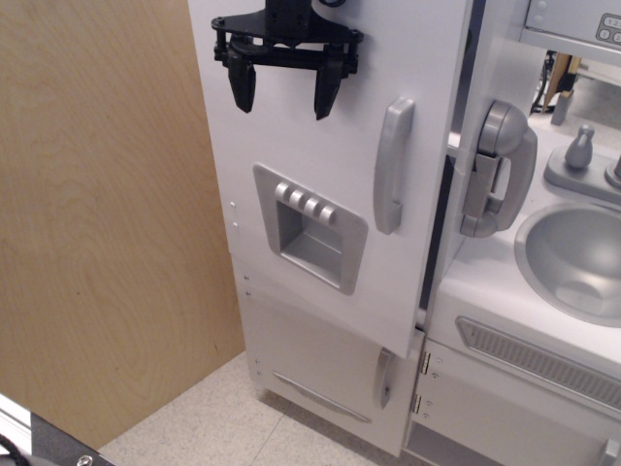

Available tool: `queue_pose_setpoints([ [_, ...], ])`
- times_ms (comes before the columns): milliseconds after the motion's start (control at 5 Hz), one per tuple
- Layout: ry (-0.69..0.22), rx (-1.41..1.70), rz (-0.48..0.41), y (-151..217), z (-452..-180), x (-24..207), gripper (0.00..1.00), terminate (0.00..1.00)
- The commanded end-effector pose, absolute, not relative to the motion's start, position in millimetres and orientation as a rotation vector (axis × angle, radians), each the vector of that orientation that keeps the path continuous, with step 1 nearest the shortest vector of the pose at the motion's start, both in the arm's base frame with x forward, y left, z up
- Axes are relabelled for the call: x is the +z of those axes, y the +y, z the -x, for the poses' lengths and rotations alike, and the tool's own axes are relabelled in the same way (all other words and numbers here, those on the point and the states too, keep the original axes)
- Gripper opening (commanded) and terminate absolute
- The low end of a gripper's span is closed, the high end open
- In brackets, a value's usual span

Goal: Close fridge

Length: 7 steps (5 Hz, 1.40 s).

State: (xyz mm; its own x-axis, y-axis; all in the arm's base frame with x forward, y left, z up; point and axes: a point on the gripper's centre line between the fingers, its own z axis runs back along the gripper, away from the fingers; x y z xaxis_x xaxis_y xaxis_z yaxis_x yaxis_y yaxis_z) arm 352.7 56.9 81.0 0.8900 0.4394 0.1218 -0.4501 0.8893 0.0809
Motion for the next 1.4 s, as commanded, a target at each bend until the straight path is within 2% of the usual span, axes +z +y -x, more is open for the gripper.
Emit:
queue_pose_setpoints([
  [0,-0.148,0.508,-0.093,59,-369,97,1.0,0.0],
  [800,-0.142,0.566,-0.061,59,-381,101,1.0,0.0],
  [1000,-0.157,0.524,-0.069,58,-370,100,1.0,0.0],
  [1200,-0.152,0.467,-0.061,58,-343,103,1.0,0.0],
])
